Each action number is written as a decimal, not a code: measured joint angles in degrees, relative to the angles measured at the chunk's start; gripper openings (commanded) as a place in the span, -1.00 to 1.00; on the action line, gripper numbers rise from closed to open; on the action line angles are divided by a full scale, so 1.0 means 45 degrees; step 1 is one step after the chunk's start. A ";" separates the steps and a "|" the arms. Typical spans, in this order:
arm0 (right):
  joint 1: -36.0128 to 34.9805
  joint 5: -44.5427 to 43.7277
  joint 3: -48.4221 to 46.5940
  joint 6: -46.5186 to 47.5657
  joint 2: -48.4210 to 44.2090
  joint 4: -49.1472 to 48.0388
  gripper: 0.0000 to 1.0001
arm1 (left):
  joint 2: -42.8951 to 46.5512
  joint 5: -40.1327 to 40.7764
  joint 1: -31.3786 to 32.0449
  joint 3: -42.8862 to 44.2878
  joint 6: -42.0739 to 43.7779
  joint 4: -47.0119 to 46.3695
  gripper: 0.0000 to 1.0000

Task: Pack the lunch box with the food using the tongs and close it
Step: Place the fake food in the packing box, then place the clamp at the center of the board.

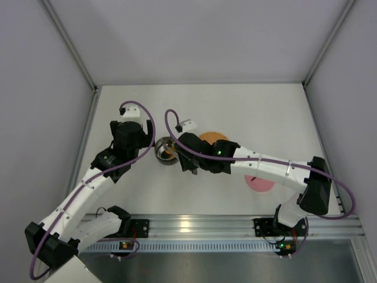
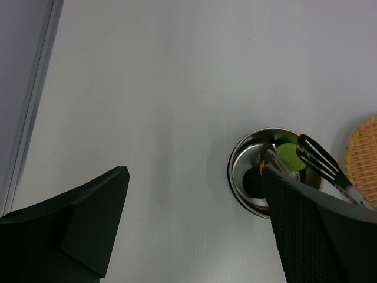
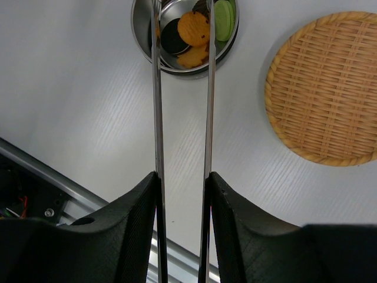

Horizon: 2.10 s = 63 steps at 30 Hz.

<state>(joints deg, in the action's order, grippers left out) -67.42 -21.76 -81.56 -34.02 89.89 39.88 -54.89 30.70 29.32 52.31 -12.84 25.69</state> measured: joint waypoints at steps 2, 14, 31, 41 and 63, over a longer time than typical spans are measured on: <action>0.0005 -0.0107 0.0000 0.0005 0.0000 0.0010 -0.23 | 0.0000 0.0000 0.0000 0.0000 0.0000 0.0000 0.98; 0.3740 0.0039 0.1418 0.0437 -0.3128 -0.0087 -0.23 | 0.0000 0.0000 0.0000 0.0000 0.0000 0.0000 0.98; 1.2327 0.1433 0.2555 0.0665 -0.1180 -0.1234 -0.25 | 0.0000 0.0000 0.0000 0.0005 0.0000 0.0005 0.98; 1.3124 0.2030 0.2424 0.0670 0.1967 -0.2487 -0.11 | 0.0000 0.0005 0.0000 0.0005 0.0000 0.0005 0.98; 1.3202 0.2671 0.2662 0.0996 0.2569 -0.3070 0.57 | 0.0000 0.0000 0.0000 0.0005 0.0000 0.0005 0.98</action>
<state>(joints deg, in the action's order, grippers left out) -8.01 -9.74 -69.58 -29.54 101.45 26.06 -54.89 30.70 29.32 52.34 -12.84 25.71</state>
